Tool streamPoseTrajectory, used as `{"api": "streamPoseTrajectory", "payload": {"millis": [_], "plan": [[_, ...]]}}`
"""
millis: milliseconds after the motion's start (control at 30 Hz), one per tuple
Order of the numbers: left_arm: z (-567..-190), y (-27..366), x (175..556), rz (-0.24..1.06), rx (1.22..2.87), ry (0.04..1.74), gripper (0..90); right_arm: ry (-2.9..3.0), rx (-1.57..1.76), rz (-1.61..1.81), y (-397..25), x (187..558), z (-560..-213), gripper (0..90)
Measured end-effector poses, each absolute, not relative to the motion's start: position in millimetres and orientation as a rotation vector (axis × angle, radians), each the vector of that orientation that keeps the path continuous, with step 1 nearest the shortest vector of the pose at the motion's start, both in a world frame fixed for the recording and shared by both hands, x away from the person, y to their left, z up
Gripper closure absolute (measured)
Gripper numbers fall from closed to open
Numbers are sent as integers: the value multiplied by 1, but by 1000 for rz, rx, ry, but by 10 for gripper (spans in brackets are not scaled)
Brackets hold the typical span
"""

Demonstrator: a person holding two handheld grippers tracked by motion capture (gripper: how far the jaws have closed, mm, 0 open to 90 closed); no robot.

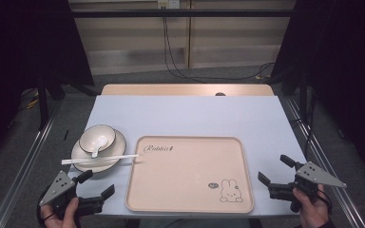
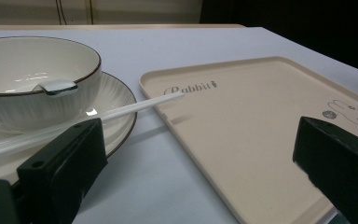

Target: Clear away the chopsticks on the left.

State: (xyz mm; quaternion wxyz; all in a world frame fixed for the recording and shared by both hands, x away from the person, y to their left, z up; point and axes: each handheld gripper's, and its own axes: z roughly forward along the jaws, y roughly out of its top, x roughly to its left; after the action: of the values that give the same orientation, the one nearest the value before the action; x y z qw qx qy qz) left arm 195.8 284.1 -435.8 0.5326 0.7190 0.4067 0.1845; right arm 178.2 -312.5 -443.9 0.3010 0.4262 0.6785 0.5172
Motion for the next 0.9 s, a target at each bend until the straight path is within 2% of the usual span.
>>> {"api": "streamPoseTrajectory", "payload": {"millis": [533, 600, 900], "plan": [[-431, 283, 199, 434, 1719, 964, 37, 1805, 1122, 1364, -313, 178, -444, 1], [-429, 282, 199, 469, 1742, 962, 37, 1806, 1119, 1360, -313, 178, -444, 4], [-427, 299, 201, 464, 1785, 1004, 62, 1799, 1118, 1360, -312, 178, -444, 4]]}}
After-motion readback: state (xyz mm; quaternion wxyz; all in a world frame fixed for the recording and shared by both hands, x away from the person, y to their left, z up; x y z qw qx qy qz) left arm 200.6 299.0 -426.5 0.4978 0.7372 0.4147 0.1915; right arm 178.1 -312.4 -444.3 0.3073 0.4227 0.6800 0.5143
